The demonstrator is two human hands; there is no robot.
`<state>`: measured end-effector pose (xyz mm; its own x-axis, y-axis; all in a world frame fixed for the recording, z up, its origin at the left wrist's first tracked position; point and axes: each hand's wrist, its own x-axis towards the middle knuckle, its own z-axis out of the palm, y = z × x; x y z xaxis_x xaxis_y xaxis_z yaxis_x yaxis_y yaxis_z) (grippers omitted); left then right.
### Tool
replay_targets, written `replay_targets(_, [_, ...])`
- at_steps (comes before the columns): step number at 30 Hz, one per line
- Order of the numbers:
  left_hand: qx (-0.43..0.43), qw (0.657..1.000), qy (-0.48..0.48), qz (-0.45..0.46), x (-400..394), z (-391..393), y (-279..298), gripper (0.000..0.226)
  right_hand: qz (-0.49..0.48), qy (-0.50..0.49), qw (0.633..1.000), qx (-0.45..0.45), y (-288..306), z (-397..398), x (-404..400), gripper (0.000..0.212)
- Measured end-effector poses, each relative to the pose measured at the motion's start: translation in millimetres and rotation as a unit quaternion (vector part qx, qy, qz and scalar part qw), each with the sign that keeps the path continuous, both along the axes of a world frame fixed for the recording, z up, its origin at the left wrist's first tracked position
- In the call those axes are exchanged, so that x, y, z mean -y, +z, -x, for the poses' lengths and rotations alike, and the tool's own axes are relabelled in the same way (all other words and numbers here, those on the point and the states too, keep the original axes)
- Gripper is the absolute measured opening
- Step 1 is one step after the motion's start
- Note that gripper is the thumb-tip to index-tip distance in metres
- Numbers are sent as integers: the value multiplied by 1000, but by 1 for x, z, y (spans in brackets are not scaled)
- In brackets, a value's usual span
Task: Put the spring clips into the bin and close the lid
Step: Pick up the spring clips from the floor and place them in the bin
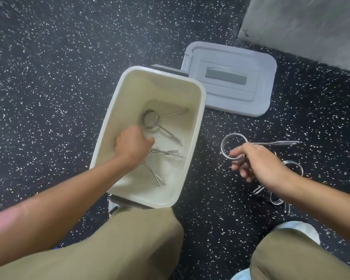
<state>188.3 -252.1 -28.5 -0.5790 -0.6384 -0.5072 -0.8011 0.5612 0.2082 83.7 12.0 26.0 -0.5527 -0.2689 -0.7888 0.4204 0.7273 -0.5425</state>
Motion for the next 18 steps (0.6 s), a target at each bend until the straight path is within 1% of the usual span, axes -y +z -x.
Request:
replay_targets(4, [0,1000,15,-12,2,-2,-2,47,9,10,1000,5,5,-1,-3,34])
replay_targets(10, [-24,998,25,-55,7,-19,3,41,13,20,999,-34,33,13,5,38])
replay_targets(12, [-29,997,19,-65,4,-25,8,38,7,50,997,-57,42,17,14,39])
replay_targets(15, [-38,996,9,-85,-1,-31,21,25,-2,111,989,-94,55,19,29,42])
replay_targets(16, [-42,995,3,-95,-2,-32,27,25,-7,131,986,-104,60,19,34,44])
replay_targets(18, [-43,992,-13,-114,-3,-34,39,31,-9,168,978,-126,71,19,44,45])
